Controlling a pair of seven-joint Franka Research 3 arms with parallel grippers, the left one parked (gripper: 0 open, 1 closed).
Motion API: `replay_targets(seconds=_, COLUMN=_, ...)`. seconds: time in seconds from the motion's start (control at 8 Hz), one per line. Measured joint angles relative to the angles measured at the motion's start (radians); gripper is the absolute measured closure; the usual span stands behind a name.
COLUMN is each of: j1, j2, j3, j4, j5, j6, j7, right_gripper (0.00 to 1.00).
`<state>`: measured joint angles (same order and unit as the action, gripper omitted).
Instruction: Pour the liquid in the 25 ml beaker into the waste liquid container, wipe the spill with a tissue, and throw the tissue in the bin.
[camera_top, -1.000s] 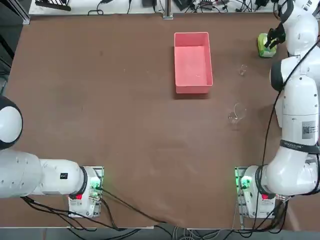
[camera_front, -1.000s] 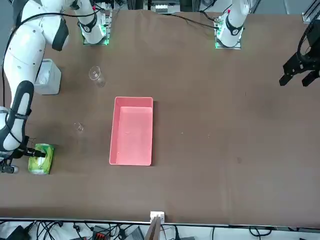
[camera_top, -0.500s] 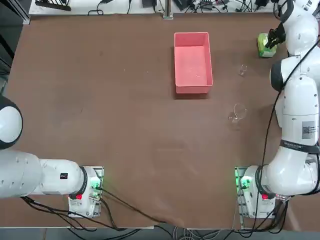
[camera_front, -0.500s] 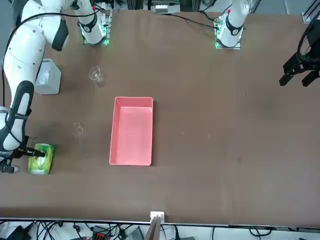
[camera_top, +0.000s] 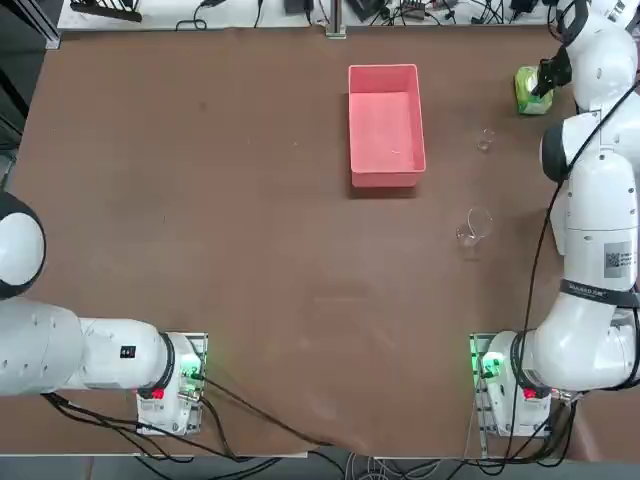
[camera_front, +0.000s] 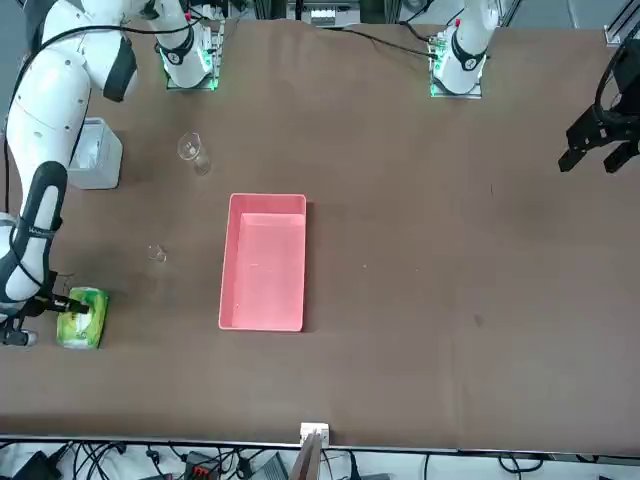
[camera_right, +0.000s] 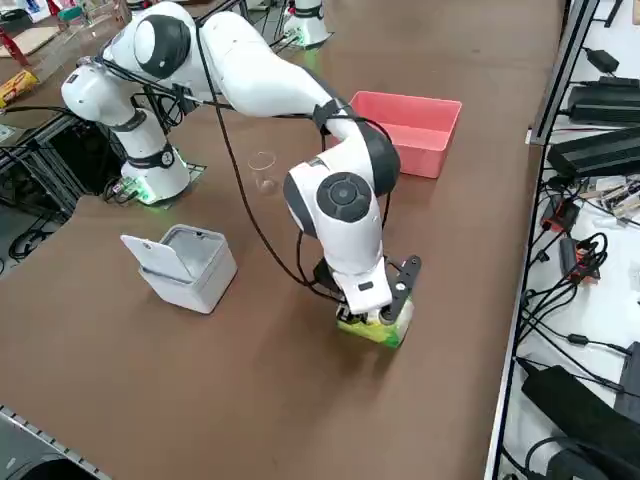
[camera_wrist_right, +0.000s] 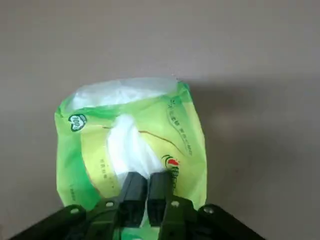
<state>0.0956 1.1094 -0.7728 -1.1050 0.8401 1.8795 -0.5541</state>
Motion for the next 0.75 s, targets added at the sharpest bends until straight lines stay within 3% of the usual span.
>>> replay_targets(seconds=0.75, j1=0.000, j2=0.000, j3=0.000, j4=0.000, j5=0.000, j6=0.000, j7=0.000, right_gripper=0.98)
